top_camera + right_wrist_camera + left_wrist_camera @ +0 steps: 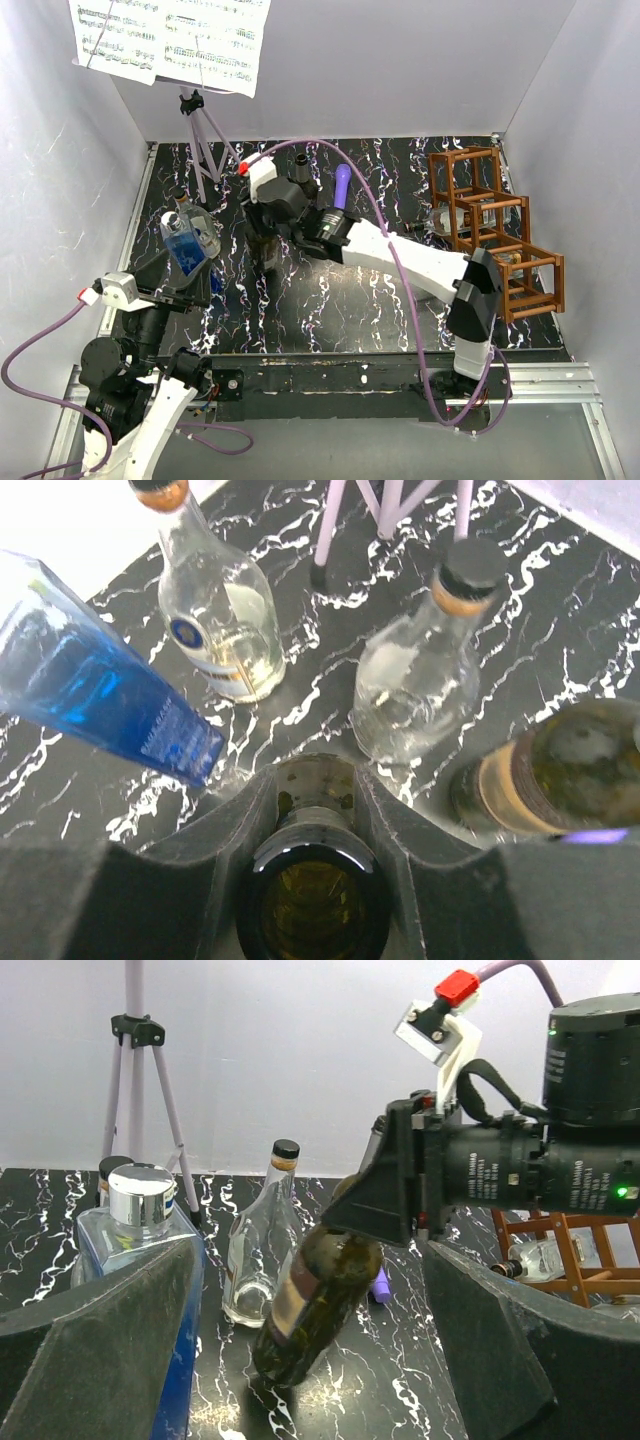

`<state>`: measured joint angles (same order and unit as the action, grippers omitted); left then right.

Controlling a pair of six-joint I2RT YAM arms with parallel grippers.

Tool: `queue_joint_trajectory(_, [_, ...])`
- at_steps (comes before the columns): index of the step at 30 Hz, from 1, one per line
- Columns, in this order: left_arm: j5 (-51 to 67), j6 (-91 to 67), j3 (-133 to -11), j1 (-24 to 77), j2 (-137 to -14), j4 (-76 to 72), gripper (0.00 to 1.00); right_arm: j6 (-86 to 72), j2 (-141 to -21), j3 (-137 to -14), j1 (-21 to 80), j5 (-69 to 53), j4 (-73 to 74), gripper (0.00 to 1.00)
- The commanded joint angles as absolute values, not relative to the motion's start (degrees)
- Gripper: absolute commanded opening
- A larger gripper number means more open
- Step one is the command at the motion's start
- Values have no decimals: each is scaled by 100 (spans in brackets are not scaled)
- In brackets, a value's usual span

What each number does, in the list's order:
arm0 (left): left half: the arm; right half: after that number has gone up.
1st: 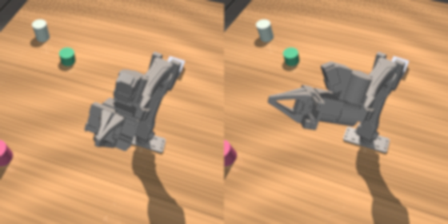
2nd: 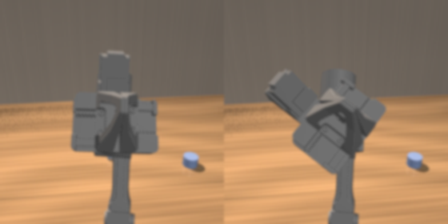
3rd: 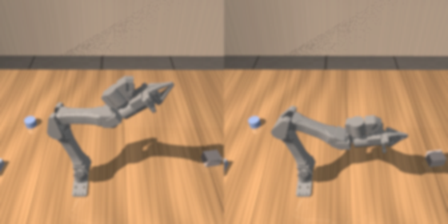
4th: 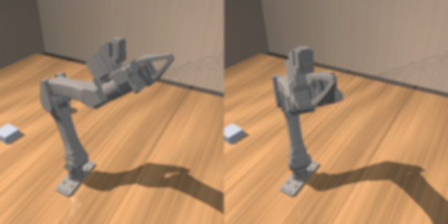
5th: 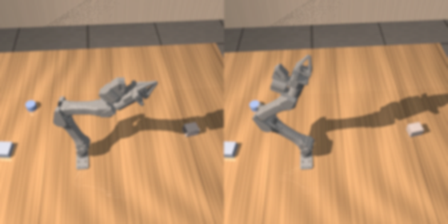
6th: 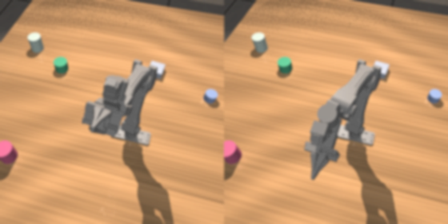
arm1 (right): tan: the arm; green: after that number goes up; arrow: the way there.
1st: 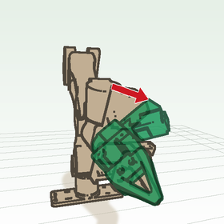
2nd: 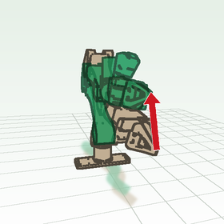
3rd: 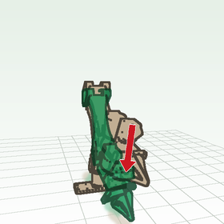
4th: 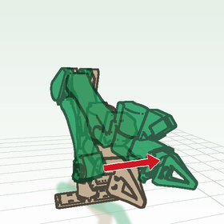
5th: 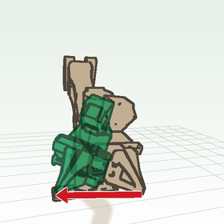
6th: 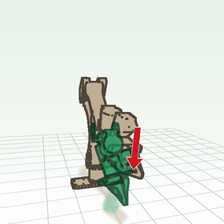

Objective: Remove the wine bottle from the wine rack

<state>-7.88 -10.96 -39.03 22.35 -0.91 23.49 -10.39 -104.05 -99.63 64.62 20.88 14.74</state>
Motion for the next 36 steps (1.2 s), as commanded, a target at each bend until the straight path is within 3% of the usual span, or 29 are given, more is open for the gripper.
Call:
queue_joint_trajectory(1, [-1002, -1099, -3858, 2232, -149, 2417, 98, -861, -10660, -10731, 6557, 2408, 545, 1])
queue_joint_trajectory(9, [-976, -1116, -3867, 2232, -167, 2408, 98, -598, -11100, -10951, 6636, 2637, 562, 3])
queue_joint_trajectory(13, [-967, -1107, -3876, 2241, -167, 2417, 98, -554, -11188, -10986, 6644, 2663, 615, 21])
queue_joint_trajectory(17, [-958, -1116, -3876, 2241, -167, 2417, 98, -615, -11136, -11013, 6653, 2681, 703, 49])
queue_joint_trajectory(21, [-941, -1116, -3876, 2232, -193, 2417, 98, -650, -10978, -10995, 6653, 2733, 729, 59])
queue_joint_trajectory(31, [-923, -1107, -3876, 2232, -185, 2434, 98, -291, -9898, -10425, 6653, 2032, 729, 64])
queue_joint_trajectory(36, [-897, -1108, -3867, 2241, -176, 2435, 98, 368, -8871, -9451, 6653, 2003, 642, 64])
